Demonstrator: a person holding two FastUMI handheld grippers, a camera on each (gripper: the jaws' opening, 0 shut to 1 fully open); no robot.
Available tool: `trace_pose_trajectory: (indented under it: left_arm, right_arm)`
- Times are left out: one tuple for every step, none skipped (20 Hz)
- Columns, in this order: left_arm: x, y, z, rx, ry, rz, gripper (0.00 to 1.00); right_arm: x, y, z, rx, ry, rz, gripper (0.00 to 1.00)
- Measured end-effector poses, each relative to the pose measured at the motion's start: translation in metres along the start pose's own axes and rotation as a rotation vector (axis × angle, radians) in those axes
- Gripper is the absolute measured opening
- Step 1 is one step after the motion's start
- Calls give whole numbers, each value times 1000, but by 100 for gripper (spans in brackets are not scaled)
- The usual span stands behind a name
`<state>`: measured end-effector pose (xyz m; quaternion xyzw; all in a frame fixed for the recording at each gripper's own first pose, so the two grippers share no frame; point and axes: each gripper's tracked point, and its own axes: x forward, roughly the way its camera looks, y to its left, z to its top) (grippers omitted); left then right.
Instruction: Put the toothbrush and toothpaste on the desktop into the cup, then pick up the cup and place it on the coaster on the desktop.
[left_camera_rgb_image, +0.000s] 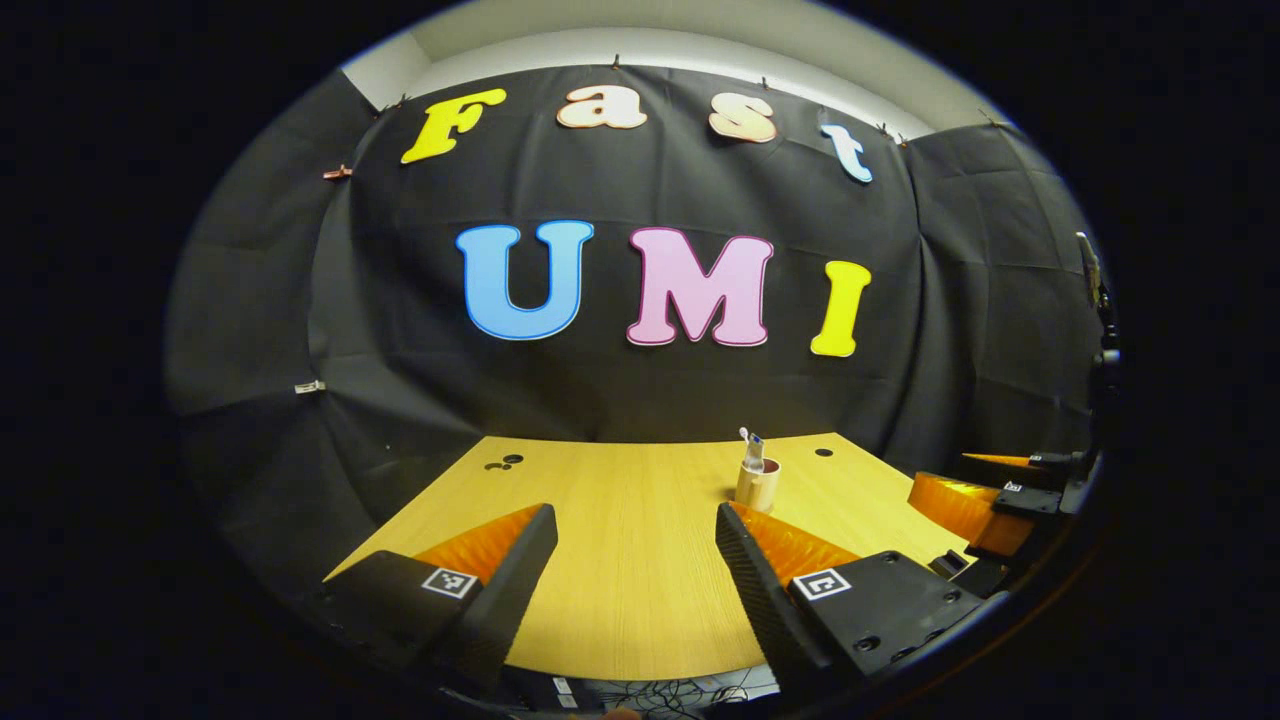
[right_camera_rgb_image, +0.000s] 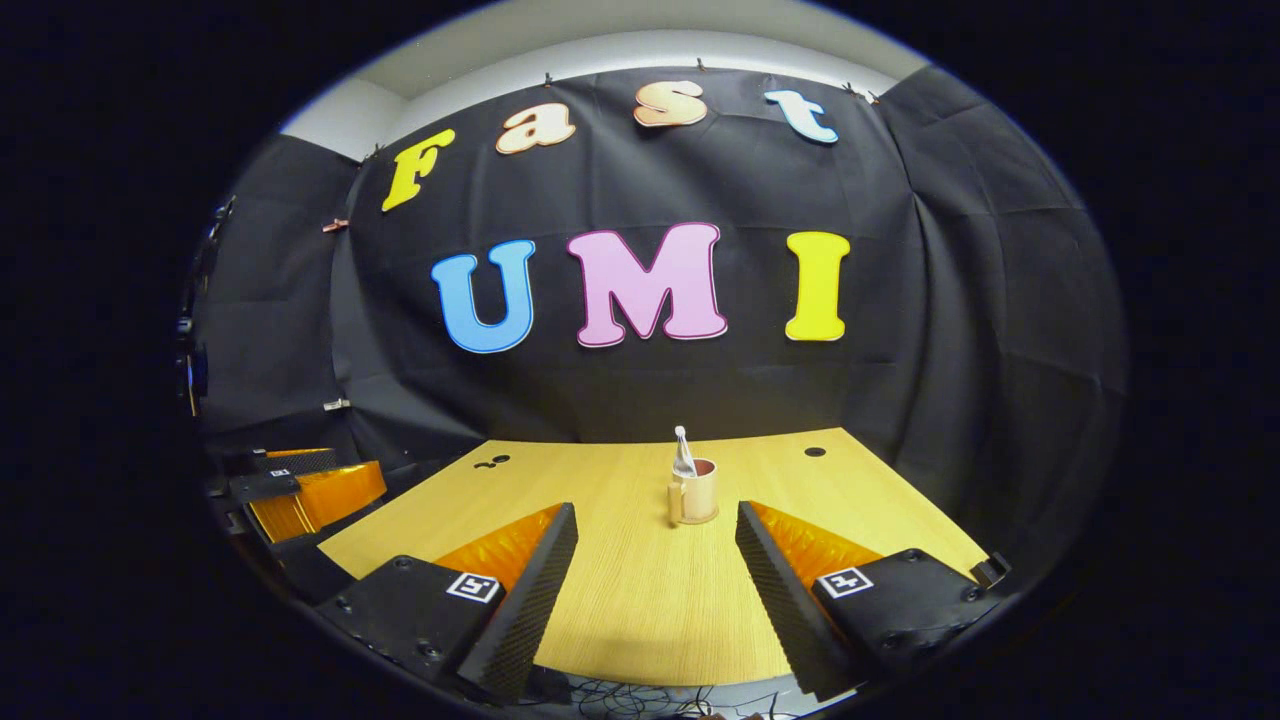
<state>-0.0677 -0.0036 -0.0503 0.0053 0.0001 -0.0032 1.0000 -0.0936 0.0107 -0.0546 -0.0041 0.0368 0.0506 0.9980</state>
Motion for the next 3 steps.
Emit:
trace_pose_trajectory:
  left_arm:
    - [1,-4,-1,-3,3,-16,98]
    - [2,-7,-1,-2,3,-27,99]
    - [2,-6,0,4,2,-29,99]
  right_arm:
    - [1,1,2,-1,-13,2,98]
    - [1,1,4,-5,-23,1,98]
    - [1,0,5,-10,-27,-2,98]
